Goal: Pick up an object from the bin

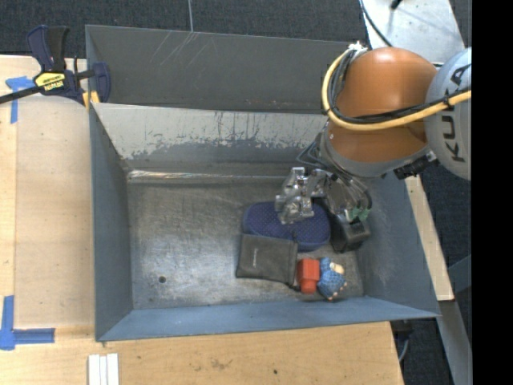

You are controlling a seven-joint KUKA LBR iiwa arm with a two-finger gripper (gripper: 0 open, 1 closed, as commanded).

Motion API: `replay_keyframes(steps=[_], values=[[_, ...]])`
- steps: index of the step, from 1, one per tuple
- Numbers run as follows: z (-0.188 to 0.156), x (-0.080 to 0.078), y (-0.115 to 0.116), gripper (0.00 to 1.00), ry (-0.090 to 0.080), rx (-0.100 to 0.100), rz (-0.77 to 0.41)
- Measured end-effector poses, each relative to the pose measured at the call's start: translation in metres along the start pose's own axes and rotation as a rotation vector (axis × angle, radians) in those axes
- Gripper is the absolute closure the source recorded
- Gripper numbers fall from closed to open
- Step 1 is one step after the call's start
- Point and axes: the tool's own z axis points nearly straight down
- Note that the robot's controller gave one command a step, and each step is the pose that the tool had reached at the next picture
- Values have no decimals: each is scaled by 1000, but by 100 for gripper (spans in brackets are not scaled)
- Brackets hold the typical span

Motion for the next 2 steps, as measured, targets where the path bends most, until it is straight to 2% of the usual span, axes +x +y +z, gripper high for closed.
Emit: replay_keyframes(steps=[1, 2], values=[[5, 2, 0, 0, 10, 0, 1], [149, -50, -6, 0, 8, -3, -187]])
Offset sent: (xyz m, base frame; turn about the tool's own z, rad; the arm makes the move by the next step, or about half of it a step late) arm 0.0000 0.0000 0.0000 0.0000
